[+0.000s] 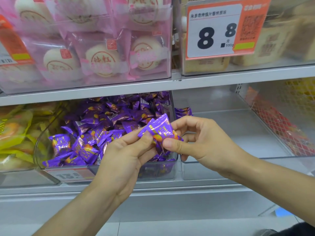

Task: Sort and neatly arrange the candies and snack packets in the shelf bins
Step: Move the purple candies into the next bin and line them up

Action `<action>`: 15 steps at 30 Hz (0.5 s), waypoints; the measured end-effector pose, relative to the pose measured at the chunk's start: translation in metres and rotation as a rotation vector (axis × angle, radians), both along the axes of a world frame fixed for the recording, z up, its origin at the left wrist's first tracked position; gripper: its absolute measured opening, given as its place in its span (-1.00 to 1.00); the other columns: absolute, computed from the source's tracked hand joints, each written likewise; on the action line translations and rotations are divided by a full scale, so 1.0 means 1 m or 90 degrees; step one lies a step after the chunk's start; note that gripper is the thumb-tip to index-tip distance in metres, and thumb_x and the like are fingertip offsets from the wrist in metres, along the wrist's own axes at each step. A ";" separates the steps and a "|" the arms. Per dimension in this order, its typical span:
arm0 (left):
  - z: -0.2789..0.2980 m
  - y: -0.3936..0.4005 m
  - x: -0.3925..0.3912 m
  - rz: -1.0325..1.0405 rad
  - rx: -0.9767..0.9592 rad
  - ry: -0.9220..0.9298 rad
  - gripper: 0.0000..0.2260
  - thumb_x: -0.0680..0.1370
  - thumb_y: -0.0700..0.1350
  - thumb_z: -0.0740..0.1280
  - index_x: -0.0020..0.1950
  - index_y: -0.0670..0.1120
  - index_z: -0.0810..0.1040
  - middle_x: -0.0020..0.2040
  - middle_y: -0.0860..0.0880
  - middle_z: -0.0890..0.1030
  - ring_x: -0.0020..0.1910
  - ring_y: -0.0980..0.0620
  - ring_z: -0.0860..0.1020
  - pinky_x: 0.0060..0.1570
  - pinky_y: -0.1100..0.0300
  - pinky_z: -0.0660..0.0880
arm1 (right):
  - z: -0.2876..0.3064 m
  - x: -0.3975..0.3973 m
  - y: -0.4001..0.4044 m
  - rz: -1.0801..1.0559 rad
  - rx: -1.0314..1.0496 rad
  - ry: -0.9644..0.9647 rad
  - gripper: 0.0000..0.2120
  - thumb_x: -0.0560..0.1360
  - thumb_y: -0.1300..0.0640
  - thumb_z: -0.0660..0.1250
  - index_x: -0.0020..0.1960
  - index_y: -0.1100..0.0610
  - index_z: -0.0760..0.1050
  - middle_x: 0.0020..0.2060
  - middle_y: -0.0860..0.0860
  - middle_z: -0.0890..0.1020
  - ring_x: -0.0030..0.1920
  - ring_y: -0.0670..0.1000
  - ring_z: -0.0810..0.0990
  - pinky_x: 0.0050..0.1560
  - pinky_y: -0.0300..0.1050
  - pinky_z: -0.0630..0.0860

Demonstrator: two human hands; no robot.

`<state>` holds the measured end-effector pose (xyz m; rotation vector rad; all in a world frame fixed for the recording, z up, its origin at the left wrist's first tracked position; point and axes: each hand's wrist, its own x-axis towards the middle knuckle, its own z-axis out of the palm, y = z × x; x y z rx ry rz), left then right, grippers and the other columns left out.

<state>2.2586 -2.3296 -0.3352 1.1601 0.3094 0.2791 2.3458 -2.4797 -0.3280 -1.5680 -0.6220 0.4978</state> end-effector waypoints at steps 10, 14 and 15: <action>0.001 -0.009 0.001 0.071 0.160 -0.061 -0.68 0.46 -0.02 0.45 0.17 -0.11 0.59 -0.07 -0.16 0.72 -0.05 -0.11 0.70 0.00 0.07 0.62 | 0.000 0.003 0.000 -0.027 -0.029 -0.050 -0.53 0.12 -0.02 0.62 -0.04 0.10 0.61 -0.23 0.06 0.62 -0.28 0.01 0.50 -0.35 -0.19 0.49; 0.002 -0.013 0.001 0.066 0.169 -0.105 -0.70 0.45 -0.06 0.34 0.15 -0.13 0.56 -0.12 -0.19 0.72 -0.09 -0.13 0.70 -0.07 0.13 0.63 | 0.000 0.003 -0.003 -0.042 -0.029 -0.078 -0.50 0.08 -0.04 0.64 -0.04 0.07 0.62 -0.13 -0.03 0.66 -0.18 -0.07 0.58 -0.11 -0.11 0.61; 0.002 -0.014 0.000 0.060 0.172 -0.121 -0.70 0.46 -0.07 0.33 0.16 -0.14 0.54 -0.12 -0.19 0.72 -0.10 -0.14 0.70 -0.09 0.13 0.63 | 0.000 0.003 -0.003 -0.039 -0.022 -0.065 -0.45 0.07 -0.03 0.64 0.01 0.06 0.60 -0.08 -0.04 0.66 -0.15 -0.06 0.61 -0.07 -0.05 0.65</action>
